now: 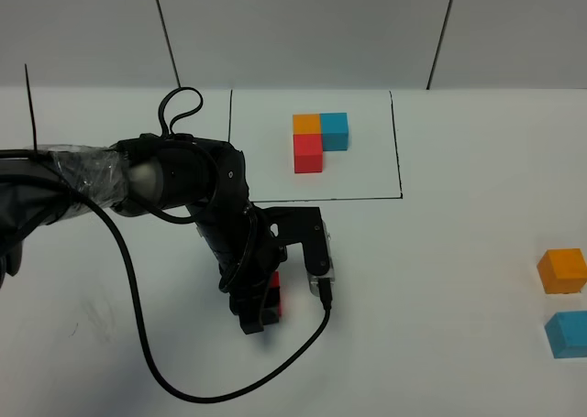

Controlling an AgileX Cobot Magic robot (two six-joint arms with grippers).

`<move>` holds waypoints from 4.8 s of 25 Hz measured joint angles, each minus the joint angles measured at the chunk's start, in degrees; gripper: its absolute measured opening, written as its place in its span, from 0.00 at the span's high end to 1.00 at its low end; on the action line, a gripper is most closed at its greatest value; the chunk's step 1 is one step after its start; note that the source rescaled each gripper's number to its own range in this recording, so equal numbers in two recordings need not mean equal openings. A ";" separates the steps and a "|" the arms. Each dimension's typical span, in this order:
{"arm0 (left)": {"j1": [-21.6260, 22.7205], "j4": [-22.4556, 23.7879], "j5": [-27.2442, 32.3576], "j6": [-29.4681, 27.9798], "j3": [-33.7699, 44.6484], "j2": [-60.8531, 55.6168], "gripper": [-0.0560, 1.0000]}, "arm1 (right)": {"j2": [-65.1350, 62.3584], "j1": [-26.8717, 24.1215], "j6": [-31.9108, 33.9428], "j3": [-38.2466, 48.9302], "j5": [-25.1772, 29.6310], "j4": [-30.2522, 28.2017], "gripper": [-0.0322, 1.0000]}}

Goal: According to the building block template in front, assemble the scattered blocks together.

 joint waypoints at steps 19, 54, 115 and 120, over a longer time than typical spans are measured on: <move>-2.19 1.07 -1.39 -3.31 0.11 -2.82 0.22 | 0.00 0.00 0.00 0.00 0.00 0.00 0.97; -3.45 7.17 6.56 -22.02 0.11 -19.49 0.93 | 0.00 0.00 0.00 0.00 0.00 0.00 0.97; 44.46 23.11 21.94 -67.10 43.04 -75.52 0.94 | 0.00 0.00 0.00 0.00 0.00 0.00 0.97; 45.22 21.68 22.19 -67.05 46.38 -81.88 0.94 | 0.00 0.00 0.00 0.00 0.00 0.00 0.97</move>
